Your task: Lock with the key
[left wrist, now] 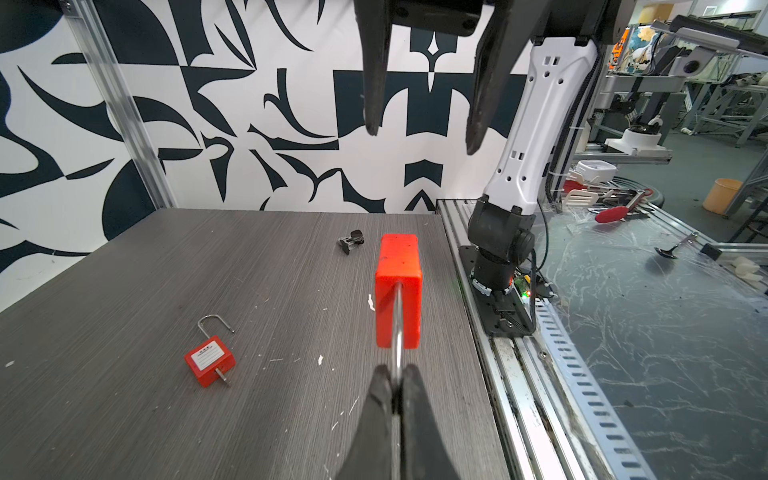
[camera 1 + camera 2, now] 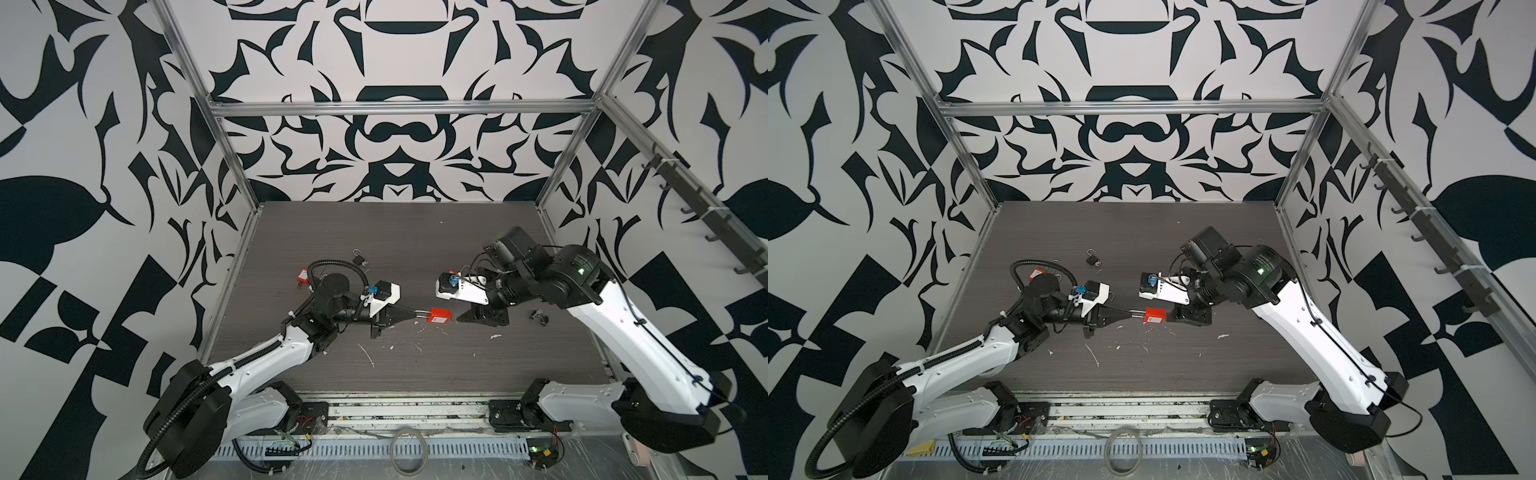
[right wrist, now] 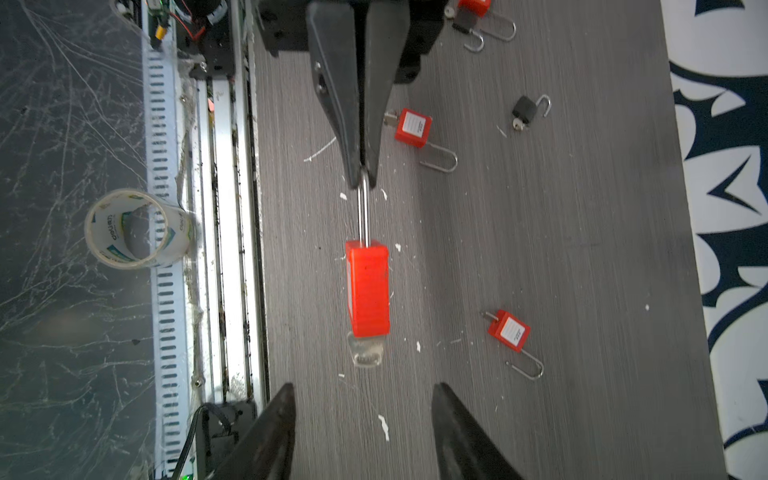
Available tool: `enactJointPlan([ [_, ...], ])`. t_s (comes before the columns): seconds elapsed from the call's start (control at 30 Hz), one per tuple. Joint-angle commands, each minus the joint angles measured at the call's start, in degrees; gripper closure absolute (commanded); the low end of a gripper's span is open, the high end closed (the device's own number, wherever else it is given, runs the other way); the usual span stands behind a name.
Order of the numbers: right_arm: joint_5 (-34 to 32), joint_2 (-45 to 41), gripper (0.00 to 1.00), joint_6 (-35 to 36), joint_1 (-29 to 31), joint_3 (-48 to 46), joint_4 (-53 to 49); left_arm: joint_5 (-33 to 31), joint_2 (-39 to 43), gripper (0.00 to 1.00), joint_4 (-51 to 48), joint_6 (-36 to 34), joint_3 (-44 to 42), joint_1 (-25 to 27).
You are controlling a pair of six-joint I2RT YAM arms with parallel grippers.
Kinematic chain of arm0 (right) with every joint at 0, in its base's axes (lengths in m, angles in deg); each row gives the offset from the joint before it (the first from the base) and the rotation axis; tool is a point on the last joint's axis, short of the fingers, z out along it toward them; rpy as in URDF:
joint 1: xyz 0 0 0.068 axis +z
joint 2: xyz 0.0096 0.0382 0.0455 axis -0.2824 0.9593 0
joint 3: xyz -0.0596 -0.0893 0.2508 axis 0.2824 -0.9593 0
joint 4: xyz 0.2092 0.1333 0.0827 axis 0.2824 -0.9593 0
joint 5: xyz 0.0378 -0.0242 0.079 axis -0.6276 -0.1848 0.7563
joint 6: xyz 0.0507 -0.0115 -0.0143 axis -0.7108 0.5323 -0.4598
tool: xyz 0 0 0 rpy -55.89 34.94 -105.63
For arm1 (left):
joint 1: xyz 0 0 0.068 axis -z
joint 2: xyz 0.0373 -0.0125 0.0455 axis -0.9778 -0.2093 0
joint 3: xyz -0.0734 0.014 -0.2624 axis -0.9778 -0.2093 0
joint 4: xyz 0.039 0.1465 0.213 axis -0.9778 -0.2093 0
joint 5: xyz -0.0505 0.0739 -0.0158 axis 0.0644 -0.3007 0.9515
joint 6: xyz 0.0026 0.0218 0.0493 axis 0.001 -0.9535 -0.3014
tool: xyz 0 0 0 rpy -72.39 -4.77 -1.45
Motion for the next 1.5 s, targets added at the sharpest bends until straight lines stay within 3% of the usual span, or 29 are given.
enactJointPlan([
  [0.0,-3.1,-0.1,0.44,-1.8,-1.0,-0.4,-2.4,1.8,1.4,1.00,0.0,-0.1,2.0,-0.2],
  [0.23,4.5,1.9,0.45,-1.7,-6.9,-3.1,-4.1,2.4,2.2,1.00,-2.6,-1.1,2.8,-0.2],
  [0.6,12.5,4.6,0.43,-1.0,-7.1,-7.6,-1.9,2.9,2.1,1.00,-2.5,-0.8,3.4,-0.2],
  [0.97,7.0,2.8,0.45,-1.2,-7.0,-13.4,9.7,3.8,2.5,1.00,-2.4,0.2,3.9,0.0],
  [1.23,3.0,-2.3,0.40,-1.3,-5.3,-19.5,18.9,3.2,1.6,1.00,0.0,1.9,4.2,0.2],
  [1.47,3.7,-6.1,0.39,2.6,-5.0,-18.0,9.7,3.1,1.9,1.00,-0.2,2.0,4.0,0.2],
])
